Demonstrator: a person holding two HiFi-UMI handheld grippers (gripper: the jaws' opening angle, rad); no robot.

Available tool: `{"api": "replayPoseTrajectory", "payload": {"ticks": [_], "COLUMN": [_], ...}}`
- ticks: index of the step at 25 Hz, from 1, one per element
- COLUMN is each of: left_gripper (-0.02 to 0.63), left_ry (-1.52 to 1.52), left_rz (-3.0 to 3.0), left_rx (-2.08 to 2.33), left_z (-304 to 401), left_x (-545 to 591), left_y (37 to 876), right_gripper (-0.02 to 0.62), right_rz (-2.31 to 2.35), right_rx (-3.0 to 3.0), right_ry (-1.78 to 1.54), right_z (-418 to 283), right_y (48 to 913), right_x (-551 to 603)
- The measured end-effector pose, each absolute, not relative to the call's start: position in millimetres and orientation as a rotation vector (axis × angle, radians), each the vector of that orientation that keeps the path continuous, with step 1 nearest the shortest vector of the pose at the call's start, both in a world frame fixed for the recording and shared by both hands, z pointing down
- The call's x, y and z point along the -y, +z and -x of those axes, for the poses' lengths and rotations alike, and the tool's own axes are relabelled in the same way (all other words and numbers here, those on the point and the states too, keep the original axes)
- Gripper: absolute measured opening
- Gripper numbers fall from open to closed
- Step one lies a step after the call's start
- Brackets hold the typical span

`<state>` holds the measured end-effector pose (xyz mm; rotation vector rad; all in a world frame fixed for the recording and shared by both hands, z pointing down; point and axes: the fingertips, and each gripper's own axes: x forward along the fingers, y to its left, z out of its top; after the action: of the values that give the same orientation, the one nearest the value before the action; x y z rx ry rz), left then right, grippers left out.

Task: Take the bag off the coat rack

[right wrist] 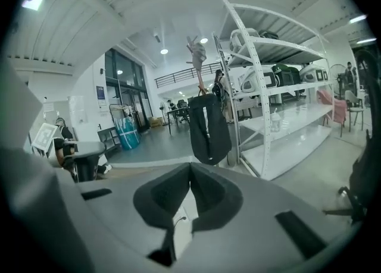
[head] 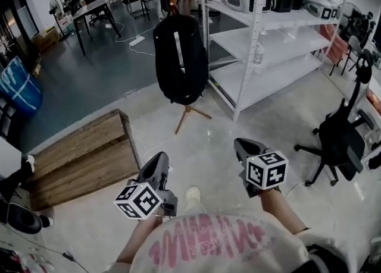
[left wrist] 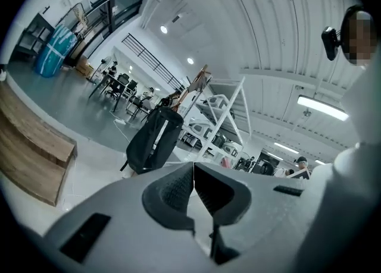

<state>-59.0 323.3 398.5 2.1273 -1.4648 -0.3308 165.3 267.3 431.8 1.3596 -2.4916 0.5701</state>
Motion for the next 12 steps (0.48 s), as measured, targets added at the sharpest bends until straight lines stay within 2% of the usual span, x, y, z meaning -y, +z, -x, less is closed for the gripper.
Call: {"api": "replayPoseTrajectory", "payload": {"ticks": [12], "left_gripper": [0.005], "left_ry": [-0.398], "left_rz": [-2.283], "left_rx": [1.383], "left_z": [108.2], "left_x": [-152.7], "left_y": [337.9], "right_gripper": [0.006], "right_rz": [-1.441], "right_rx": [2.558], "right_ry": [0.482], "right_z": [-104.2], "right_y": [374.1], "right_x": [-106.2]}}
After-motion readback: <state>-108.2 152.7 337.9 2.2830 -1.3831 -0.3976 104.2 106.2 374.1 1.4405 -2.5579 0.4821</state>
